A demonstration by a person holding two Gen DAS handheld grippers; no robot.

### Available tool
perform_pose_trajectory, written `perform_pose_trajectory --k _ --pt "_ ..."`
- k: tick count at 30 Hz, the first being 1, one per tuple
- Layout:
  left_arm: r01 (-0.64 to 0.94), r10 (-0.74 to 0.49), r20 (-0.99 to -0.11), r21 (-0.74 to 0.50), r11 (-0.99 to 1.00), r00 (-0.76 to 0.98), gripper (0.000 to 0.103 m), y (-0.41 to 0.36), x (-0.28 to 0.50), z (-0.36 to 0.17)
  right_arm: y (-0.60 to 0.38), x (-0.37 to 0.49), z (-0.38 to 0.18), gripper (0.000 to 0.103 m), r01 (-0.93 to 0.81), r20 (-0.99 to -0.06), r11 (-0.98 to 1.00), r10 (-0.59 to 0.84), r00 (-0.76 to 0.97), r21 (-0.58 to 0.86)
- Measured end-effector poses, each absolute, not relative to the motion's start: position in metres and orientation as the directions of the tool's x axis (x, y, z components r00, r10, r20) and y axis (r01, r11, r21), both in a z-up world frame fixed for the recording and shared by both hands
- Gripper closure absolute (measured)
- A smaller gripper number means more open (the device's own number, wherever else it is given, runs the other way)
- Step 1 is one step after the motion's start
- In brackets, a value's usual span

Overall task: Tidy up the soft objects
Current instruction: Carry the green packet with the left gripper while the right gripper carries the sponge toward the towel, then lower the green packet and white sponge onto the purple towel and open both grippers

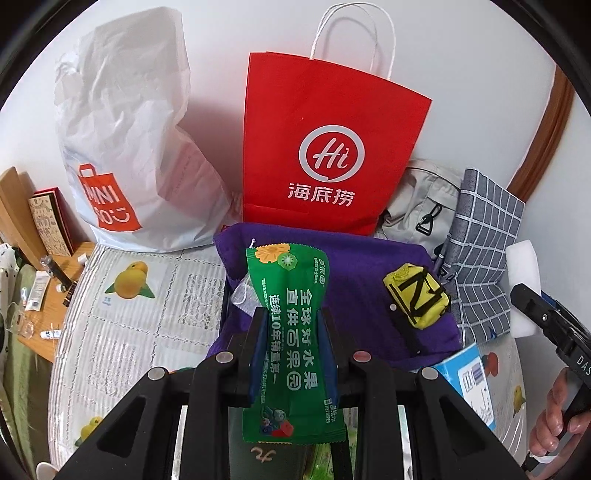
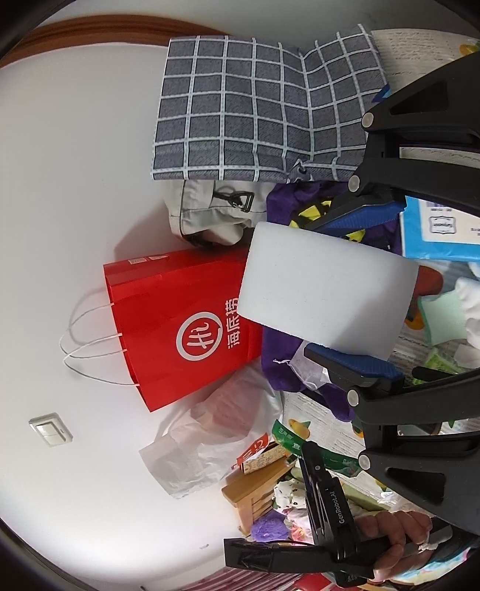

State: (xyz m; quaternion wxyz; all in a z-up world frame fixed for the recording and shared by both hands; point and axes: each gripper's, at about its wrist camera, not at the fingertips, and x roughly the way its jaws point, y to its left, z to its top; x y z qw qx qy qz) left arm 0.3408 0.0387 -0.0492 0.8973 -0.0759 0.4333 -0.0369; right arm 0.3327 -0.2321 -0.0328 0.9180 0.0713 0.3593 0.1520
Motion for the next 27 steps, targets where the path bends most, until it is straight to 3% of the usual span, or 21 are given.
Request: perform_pose_trajectory --k 14,27 --pt "-0.018 -0.149 -0.792 -0.198 0.98 0.592 0.077 0.038 0.394 -0.069 -0.218 0.385 -0.045 0.045 -0.271 -0.644 0.932 0.361 0.674 0.238" --pt "-0.008 -0.186 -0.833 -0.222 0.975 0.521 0.077 0.038 0.442 -0.109 -0.208 0.422 -0.089 0.045 -0.304 -0.734 0.918 0.389 0.557 0.256"
